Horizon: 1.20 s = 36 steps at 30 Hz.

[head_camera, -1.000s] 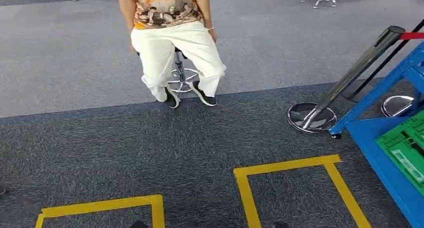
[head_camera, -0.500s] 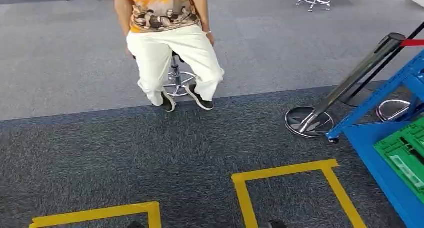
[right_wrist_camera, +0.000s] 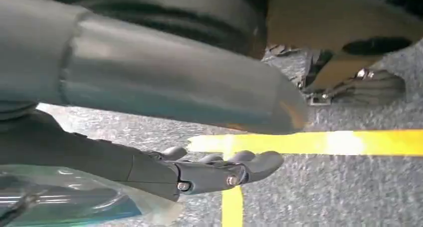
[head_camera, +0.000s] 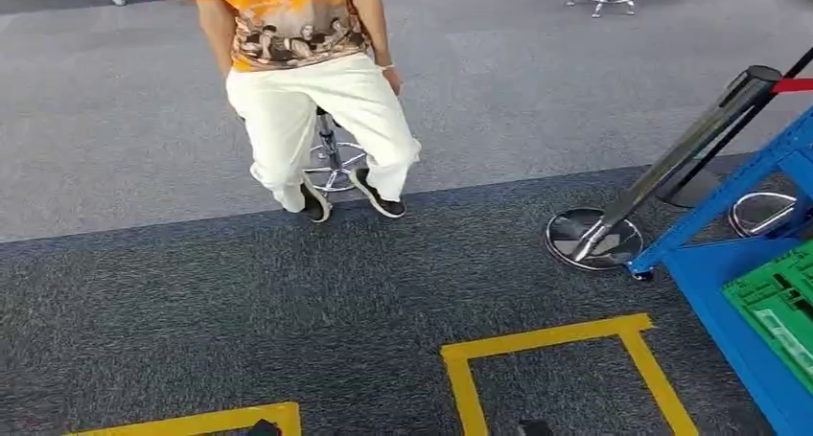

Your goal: Take the parts from the cabinet and place them on the table.

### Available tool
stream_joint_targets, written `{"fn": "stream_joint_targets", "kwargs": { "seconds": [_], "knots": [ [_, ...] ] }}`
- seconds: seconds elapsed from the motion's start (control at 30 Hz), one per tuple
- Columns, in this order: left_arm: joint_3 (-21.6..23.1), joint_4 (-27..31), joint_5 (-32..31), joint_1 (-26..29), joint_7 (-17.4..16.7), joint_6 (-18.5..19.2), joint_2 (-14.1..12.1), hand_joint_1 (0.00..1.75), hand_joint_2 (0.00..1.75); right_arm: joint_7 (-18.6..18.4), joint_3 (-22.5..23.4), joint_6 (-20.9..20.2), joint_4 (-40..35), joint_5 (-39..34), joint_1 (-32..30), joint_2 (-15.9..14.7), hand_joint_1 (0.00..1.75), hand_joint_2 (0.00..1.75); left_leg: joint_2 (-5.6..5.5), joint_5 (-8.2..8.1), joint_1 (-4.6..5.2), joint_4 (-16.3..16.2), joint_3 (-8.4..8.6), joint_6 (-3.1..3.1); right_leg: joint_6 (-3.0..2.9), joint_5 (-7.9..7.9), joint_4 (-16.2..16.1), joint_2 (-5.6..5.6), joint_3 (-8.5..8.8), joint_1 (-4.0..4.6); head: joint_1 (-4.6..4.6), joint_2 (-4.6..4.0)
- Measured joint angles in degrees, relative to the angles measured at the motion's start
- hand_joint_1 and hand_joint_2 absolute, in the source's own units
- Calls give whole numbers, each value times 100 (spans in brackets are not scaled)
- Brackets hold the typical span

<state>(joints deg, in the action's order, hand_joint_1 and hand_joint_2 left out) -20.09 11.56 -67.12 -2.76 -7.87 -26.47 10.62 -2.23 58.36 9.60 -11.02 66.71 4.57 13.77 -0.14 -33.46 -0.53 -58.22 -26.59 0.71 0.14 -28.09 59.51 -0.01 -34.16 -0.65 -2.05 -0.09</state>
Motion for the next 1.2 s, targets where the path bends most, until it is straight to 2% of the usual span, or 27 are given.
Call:
{"fn": "stream_joint_targets", "kwargs": {
  "seconds": [0.03,0.1,0.13,0.17,0.2,0.27,0.3,0.33,0.4,0.47,0.5,0.53,0.63,0.67,0.7,0.73,0.77,0.8,0.83,0.87,0.97,1.0,1.03,1.07,1.13,1.17,1.2],
  "knots": [
    [0,0,-2,-12,0,-2,0,0,0,0,0,2,0,0,10,2,0,0,0,-137,0,-349,-176,11,-53,-35,-13,-12,51,1,24,0],
    [-2,0,-13,-8,0,0,0,0,0,2,0,-2,0,0,35,0,0,0,0,-461,-1,-1315,-745,21,-100,-83,-15,-12,112,19,17,0],
    [-2,0,-35,5,0,2,0,0,0,9,0,-2,0,0,33,0,0,0,0,-532,0,-1701,-1015,17,-108,-119,-15,-5,153,33,20,0],
    [-2,0,-61,18,0,7,0,0,0,9,0,-2,0,0,28,0,0,0,-1,-446,1,-1811,-1160,6,-108,-152,-15,10,201,43,17,0],
    [-2,0,-74,29,0,15,-2,0,0,9,0,-2,0,4,16,0,0,0,-1,-240,2,-1691,-1180,-14,-106,-188,-15,24,254,51,20,0],
    [-2,0,-96,28,0,35,-2,0,0,9,0,-2,0,22,11,2,0,0,-1,461,21,-847,-955,-88,-101,-274,-16,42,394,64,15,0],
    [-2,0,-96,27,0,37,-7,0,0,9,0,-2,0,20,14,2,0,0,-2,714,50,-389,-826,-132,-91,-319,-22,45,444,64,17,0],
    [-2,-4,-96,25,0,42,-9,0,0,9,0,-2,0,7,28,2,0,0,-1,647,87,-397,-793,-149,-52,-348,-29,52,454,95,13,0],
    [0,-4,-98,-1,0,44,-9,0,0,4,0,-2,0,-20,47,2,0,0,-5,555,109,-198,-723,-172,22,-344,-43,48,418,61,24,0],
    [-4,-4,-96,20,0,44,-11,0,0,-7,0,-2,0,-68,36,2,0,0,-13,580,99,-79,-681,-215,103,-327,-134,45,426,59,41,0],
    [-7,-4,-100,34,0,44,-11,0,0,-7,2,2,0,-100,33,2,0,0,22,621,58,29,-582,-234,119,-385,-111,49,433,51,30,0],
    [-9,-4,-103,27,0,44,-9,0,0,-2,7,2,0,-122,36,2,0,0,36,629,58,79,-546,-254,143,-496,71,39,344,57,22,0],
    [-9,-4,-103,9,2,50,4,0,0,0,11,2,0,-125,40,2,0,0,149,595,65,81,-528,-301,214,-963,1347,38,-406,32,30,0],
    [-11,-4,-103,8,2,52,2,0,0,0,13,2,0,-125,29,2,0,0,180,578,66,77,-517,-299,233,-955,1561,35,-577,28,20,0],
    [-13,-4,-103,10,2,59,2,0,0,-2,15,2,0,-125,14,2,0,0,210,556,66,76,-493,-298,244,-809,1517,28,-609,18,22,0],
    [-15,-4,-103,12,2,70,6,0,0,-2,22,2,0,-125,2,0,0,0,249,525,63,76,-455,-292,254,-521,1192,10,-505,5,22,0],
    [-13,-4,-105,11,2,85,15,0,0,-2,24,2,0,-125,5,0,0,0,291,491,58,72,-406,-274,252,-196,688,-56,-291,0,20,0],
    [-15,-4,-107,12,2,85,17,0,0,-2,24,2,0,-125,15,0,0,0,331,453,62,68,-359,-249,244,70,188,-238,-71,0,20,0],
    [-15,-4,-116,16,2,87,17,0,0,-2,24,0,0,-125,36,2,0,0,363,418,107,56,-348,-210,243,8,0,-558,28,53,13,0],
    [-15,-4,-122,14,2,90,15,0,0,-2,24,-2,0,-127,68,2,0,0,412,377,137,14,-347,-174,158,13,-96,-533,77,65,0,0],
    [-20,-4,-131,7,0,138,15,0,0,-11,24,-9,0,-140,52,2,0,0,628,352,139,42,-296,-118,65,15,-84,-324,38,78,22,0],
    [-20,-4,-136,0,0,146,15,0,0,-13,24,-7,0,-142,41,2,0,0,557,278,103,36,-300,-59,11,43,-110,-261,69,32,24,0],
    [-20,-4,-147,-8,0,149,15,0,0,-20,28,-7,0,-146,37,0,0,0,311,165,97,-136,-344,-21,-8,44,-113,-209,70,30,59,0],
    [-20,-4,-153,-7,0,162,15,0,0,-31,28,0,0,-148,47,2,0,0,149,-45,82,-514,-498,-5,-49,42,-113,-143,70,30,72,0],
    [-28,-4,-181,21,0,184,13,0,0,-43,28,-4,0,-146,67,2,0,0,73,-439,62,-1467,-939,9,-69,35,-113,24,78,35,65,0],
    [-33,-4,-181,34,0,186,13,0,0,-63,28,-7,0,-146,63,2,0,0,69,-494,60,-1748,-1091,9,-69,35,-111,108,86,35,74,0],
    [-35,-4,-181,40,0,186,13,0,0,-81,28,-7,0,-146,54,2,0,0,67,-412,53,-1766,-1130,6,-68,35,-111,193,100,34,68,0]
  ]
}}
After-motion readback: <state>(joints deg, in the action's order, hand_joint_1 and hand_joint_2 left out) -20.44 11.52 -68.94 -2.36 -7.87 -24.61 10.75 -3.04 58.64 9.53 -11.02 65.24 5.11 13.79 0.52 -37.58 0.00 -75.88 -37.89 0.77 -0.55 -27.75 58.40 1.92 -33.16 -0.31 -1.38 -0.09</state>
